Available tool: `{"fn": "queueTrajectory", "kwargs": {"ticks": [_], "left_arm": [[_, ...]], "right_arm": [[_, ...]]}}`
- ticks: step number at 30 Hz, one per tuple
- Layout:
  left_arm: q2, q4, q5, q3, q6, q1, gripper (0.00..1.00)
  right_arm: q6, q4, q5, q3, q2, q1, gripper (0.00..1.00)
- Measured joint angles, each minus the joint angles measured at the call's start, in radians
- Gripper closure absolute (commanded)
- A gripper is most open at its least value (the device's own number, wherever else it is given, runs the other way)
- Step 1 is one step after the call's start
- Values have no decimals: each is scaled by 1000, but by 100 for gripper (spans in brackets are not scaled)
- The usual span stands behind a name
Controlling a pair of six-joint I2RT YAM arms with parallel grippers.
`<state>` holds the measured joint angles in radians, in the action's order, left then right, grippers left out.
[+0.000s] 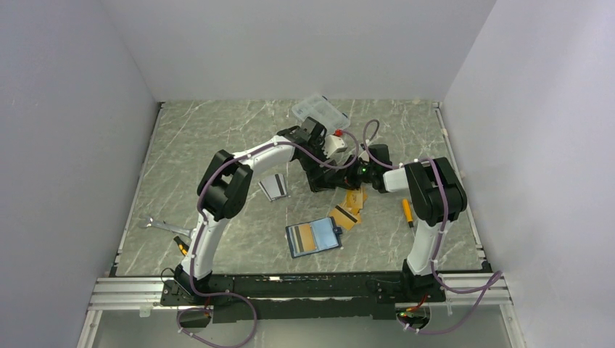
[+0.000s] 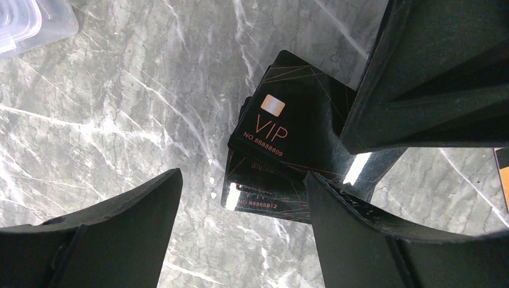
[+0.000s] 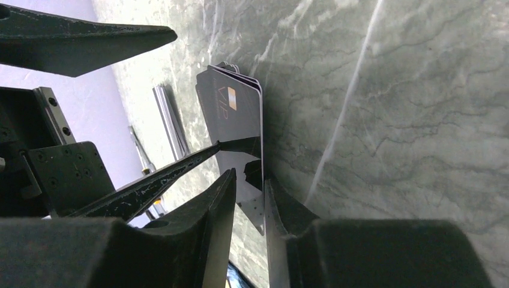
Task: Put the credit cards into the card holder
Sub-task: Pick up the credit card from the center of the board.
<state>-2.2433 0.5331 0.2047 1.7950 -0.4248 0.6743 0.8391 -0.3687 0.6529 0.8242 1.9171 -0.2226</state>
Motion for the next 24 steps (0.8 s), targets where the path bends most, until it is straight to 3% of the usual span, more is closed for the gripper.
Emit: {"fn": "queueTrajectory", "kwargs": {"ticks": [6, 11, 24], "left_arm": [[6, -18, 14, -18, 2, -8, 18], [25, -19, 33, -48, 2, -25, 18], [36, -16, 43, -71, 4, -36, 19]], "right_arm": [[-42, 71, -40, 1, -32, 3, 91], [-62, 92, -47, 1, -60, 3, 96], [-107, 179, -108, 0, -148, 5, 94]]}}
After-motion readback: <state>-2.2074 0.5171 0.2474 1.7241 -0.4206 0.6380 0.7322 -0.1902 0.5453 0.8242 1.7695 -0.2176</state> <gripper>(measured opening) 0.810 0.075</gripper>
